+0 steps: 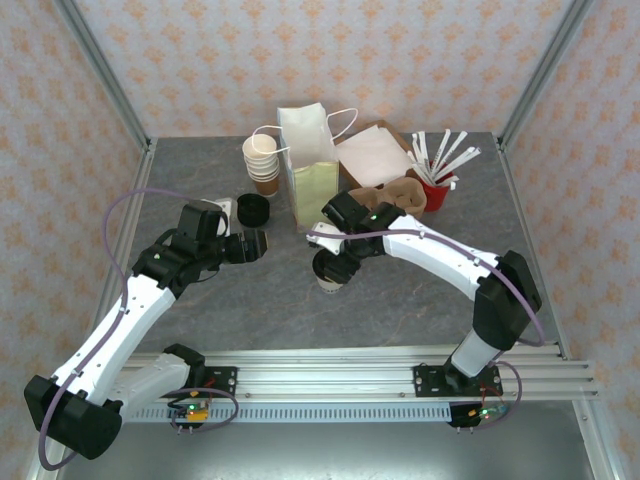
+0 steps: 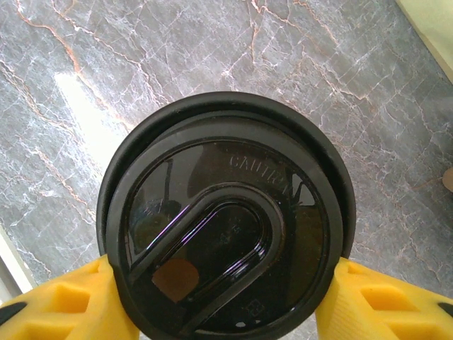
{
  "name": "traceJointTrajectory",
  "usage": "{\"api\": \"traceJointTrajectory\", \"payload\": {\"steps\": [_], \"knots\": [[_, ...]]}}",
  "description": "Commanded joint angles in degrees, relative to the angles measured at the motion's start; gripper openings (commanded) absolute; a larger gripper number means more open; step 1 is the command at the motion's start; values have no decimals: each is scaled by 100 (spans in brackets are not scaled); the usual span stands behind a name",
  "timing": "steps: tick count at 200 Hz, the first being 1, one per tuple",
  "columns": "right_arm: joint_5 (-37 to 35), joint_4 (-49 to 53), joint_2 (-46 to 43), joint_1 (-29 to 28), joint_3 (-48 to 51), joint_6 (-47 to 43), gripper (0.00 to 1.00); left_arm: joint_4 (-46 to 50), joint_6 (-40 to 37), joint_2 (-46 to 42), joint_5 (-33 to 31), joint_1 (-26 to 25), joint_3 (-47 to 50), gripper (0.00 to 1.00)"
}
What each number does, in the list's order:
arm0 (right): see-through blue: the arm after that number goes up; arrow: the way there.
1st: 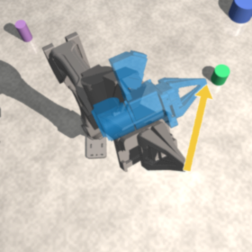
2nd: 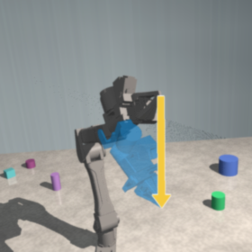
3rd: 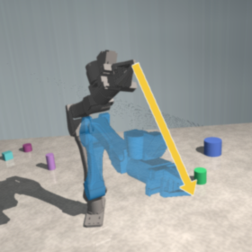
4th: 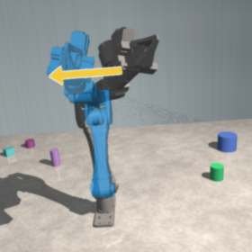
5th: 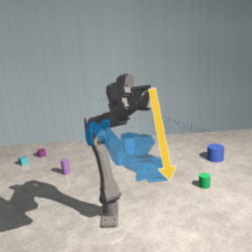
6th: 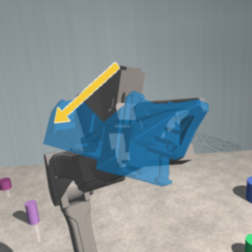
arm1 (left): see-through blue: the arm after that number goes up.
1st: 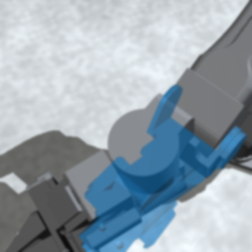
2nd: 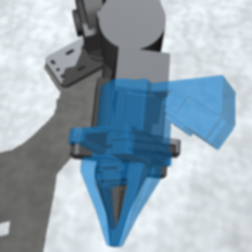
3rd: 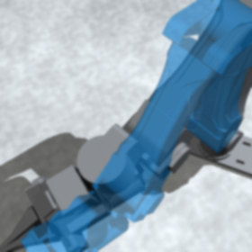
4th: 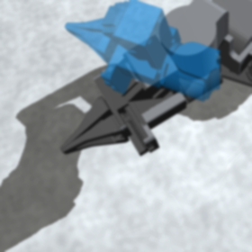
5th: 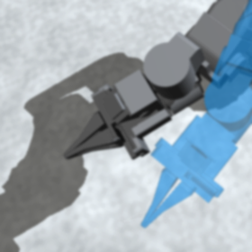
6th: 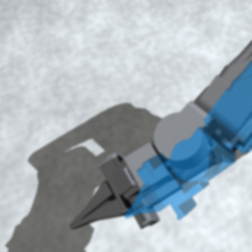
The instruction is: Pack the takeout coffee
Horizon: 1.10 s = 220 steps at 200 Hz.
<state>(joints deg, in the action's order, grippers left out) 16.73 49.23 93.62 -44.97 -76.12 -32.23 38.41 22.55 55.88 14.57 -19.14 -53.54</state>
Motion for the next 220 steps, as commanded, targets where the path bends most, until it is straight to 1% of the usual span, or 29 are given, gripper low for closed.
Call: {"api": "traceJointTrajectory", "payload": {"steps": [1,30,44,72,104,178,220], "knots": [[-929,447,433,32,449,-83,57,118,-53,-33,-98,-46,-17,82],[-426,255,211,50,287,53,57,121,-46,-8,-90,-46,-65,82],[-236,180,156,58,218,114,59,112,-38,2,-75,-46,-70,82],[-205,141,106,102,47,271,65,97,-40,18,-50,-46,-91,82],[-144,105,42,103,-137,383,70,96,-40,28,-41,-46,-121,82],[-98,113,-126,119,-371,519,78,114,-58,2,-51,-55,-123,82],[-148,256,-16,155,-391,607,78,123,-64,-50,-73,-51,-63,82]]}}
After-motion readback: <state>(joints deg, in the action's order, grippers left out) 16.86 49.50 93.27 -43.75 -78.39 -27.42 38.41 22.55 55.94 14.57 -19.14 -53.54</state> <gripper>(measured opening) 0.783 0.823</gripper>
